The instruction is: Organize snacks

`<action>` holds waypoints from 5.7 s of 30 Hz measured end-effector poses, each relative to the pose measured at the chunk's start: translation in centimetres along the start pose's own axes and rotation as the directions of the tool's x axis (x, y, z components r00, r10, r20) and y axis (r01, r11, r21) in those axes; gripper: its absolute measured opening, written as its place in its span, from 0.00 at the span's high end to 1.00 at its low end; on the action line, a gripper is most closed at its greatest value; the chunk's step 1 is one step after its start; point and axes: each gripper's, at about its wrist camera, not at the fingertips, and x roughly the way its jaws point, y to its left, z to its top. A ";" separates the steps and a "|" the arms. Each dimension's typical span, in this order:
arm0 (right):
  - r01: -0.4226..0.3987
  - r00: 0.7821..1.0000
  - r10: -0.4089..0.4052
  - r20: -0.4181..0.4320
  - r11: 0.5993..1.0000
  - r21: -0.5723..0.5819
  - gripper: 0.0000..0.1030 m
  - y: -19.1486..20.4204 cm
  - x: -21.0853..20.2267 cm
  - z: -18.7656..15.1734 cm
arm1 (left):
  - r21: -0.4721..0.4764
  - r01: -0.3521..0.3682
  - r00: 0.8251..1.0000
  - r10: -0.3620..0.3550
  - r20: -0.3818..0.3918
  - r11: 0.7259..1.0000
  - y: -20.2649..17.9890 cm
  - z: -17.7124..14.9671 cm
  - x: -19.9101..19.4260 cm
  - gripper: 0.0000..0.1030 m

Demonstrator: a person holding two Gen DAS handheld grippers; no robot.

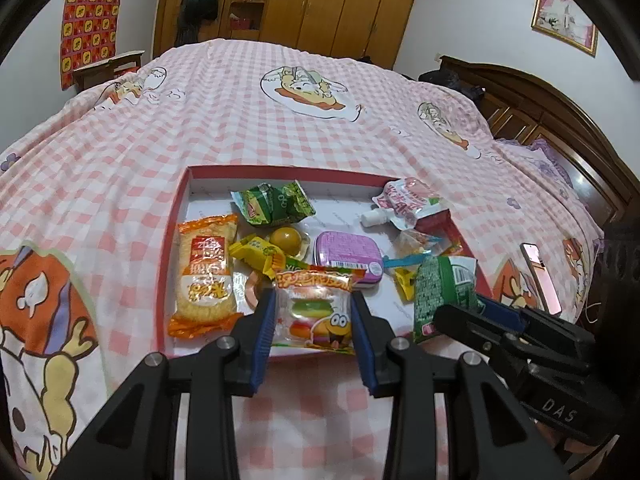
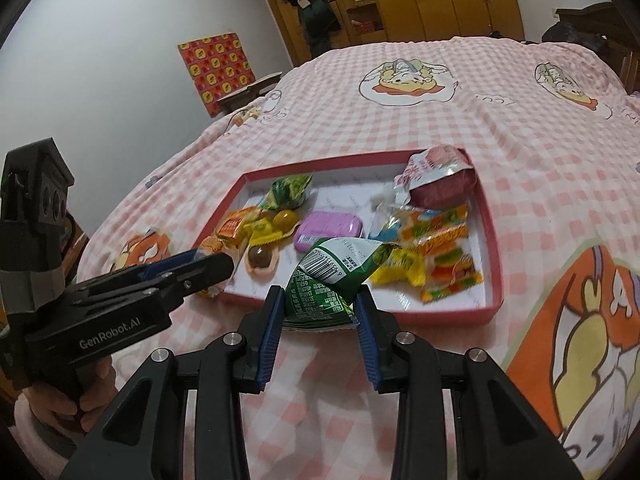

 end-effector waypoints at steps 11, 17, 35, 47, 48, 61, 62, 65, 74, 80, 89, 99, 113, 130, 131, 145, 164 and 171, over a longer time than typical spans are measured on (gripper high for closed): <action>0.033 0.999 -0.033 -0.014 0.999 0.009 0.65 -1.3 2.4 0.7 | -0.003 -0.026 0.999 0.026 -0.029 1.000 0.4 0.1 3.1 0.64; 0.042 0.999 -0.042 -0.015 0.999 0.002 0.65 -1.7 3.5 0.8 | 0.030 -0.066 0.998 0.066 -0.002 0.997 0.2 0.5 4.0 0.64; 0.060 0.998 -0.060 0.008 0.998 0.008 0.65 -2.2 5.2 2.1 | -0.043 -0.065 0.998 0.064 -0.029 0.997 1.8 1.7 6.3 0.64; 0.063 0.998 -0.063 0.019 0.998 -0.016 0.67 -1.9 5.6 3.6 | -0.048 -0.067 0.998 0.066 -0.021 0.997 1.9 1.7 6.4 0.64; 0.062 0.998 -0.061 0.022 0.998 -0.019 0.67 -1.8 5.6 3.7 | -0.045 -0.070 0.997 0.070 -0.020 0.996 1.9 1.7 6.4 0.64; 0.102 0.994 -0.099 0.054 0.992 -0.067 0.74 -1.0 6.7 4.8 | -0.044 -0.065 0.998 0.064 -0.021 0.997 1.8 1.7 6.4 0.64; 0.101 0.994 -0.097 0.056 0.993 -0.068 0.74 -1.1 6.6 4.7 | -0.045 -0.062 0.998 0.061 -0.022 0.997 1.8 1.6 6.4 0.64; 0.091 0.995 -0.088 0.052 0.994 -0.060 0.73 -1.2 6.3 4.6 | -0.046 -0.058 0.998 0.057 -0.027 0.997 1.7 1.6 6.1 0.62; 0.032 0.997 -0.031 0.064 0.999 -0.017 0.47 -1.2 4.6 4.0 | -0.013 -0.093 0.996 0.093 -0.006 0.996 0.7 1.3 3.7 0.38; 0.015 0.996 -0.014 0.084 1.000 -0.016 0.33 -0.5 3.0 3.5 | -0.017 -0.120 0.993 0.120 0.007 0.993 0.5 0.6 1.8 0.22; 0.010 0.996 -0.009 0.088 1.000 -0.010 0.30 0.0 0.5 1.8 | -0.036 -0.158 0.987 0.159 0.014 0.987 0.2 -1.2 -0.6 0.16; 0.057 0.998 -0.057 0.022 0.998 -0.011 0.29 0.0 -0.2 -1.5 | -0.046 -0.184 0.983 0.182 -0.033 0.982 0.1 -4.1 -0.9 0.16; 0.169 0.984 -0.167 -0.059 0.985 0.026 0.29 -1.6 1.6 -3.5 | -0.018 -0.208 0.974 0.206 -0.096 0.978 -0.2 -5.6 1.9 0.16; 0.209 0.975 -0.207 -0.079 0.978 0.021 0.29 -2.0 2.9 -4.3 | -0.009 -0.237 0.966 0.234 -0.105 0.972 -0.1 -6.2 3.1 0.14; 0.209 0.975 -0.207 -0.079 0.978 0.021 0.29 -2.0 2.9 -4.3 | -0.009 -0.236 0.966 0.234 -0.105 0.972 -0.1 -6.2 3.1 0.14; 0.209 0.975 -0.207 -0.079 0.978 0.021 0.29 -2.0 2.9 -4.3 | -0.009 -0.236 0.966 0.234 -0.106 0.972 -0.1 -6.2 3.1 0.14; 0.209 0.975 -0.207 -0.078 0.978 0.021 0.29 -2.0 3.0 -4.3 | -0.009 -0.237 0.966 0.234 -0.106 0.972 -0.1 -6.2 3.1 0.14; 0.209 0.975 -0.207 -0.078 0.978 0.021 0.29 -2.0 3.0 -4.3 | -0.008 -0.237 0.966 0.235 -0.106 0.972 -0.1 -6.2 3.1 0.14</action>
